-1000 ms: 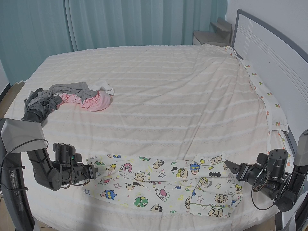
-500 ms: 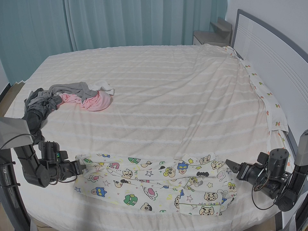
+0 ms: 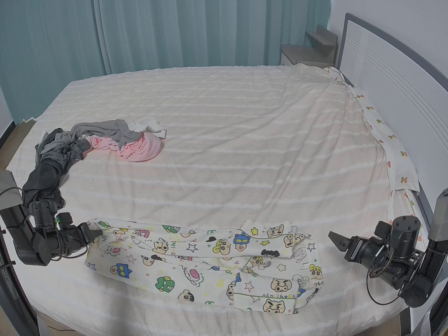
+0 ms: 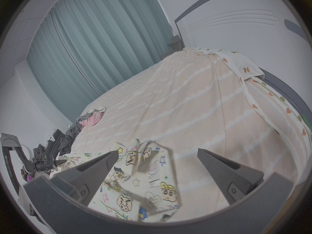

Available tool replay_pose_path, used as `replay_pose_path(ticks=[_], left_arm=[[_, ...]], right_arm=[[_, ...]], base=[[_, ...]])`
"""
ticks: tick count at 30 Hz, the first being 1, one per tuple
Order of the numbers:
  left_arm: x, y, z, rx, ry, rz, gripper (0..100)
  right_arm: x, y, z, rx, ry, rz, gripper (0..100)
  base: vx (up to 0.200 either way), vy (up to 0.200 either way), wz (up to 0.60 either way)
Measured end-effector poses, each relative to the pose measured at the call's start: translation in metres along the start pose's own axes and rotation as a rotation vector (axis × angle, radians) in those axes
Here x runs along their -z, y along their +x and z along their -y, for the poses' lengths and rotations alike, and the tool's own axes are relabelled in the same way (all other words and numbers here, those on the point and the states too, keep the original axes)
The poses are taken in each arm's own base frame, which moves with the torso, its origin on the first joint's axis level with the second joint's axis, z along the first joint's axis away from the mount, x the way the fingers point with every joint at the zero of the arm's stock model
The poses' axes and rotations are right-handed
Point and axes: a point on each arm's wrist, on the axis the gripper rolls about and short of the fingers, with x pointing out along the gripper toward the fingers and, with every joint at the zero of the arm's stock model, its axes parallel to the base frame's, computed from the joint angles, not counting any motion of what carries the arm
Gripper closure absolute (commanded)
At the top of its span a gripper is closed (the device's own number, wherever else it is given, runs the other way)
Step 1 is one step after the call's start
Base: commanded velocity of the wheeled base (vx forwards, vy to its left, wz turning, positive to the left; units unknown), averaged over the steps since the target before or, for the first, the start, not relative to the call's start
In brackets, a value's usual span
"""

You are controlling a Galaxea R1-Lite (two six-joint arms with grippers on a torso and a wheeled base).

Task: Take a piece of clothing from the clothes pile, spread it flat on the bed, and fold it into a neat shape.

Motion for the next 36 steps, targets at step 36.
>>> replay_pose_path(ticks=[36], left_arm=[[-0.031, -0.050, -0.016, 0.015, -0.178, 0.157, 100]], right_arm=[[-0.006, -0.004, -0.001, -0.013, 0.009, 0.030, 0]], base=[[0.000, 0.000, 0.00]])
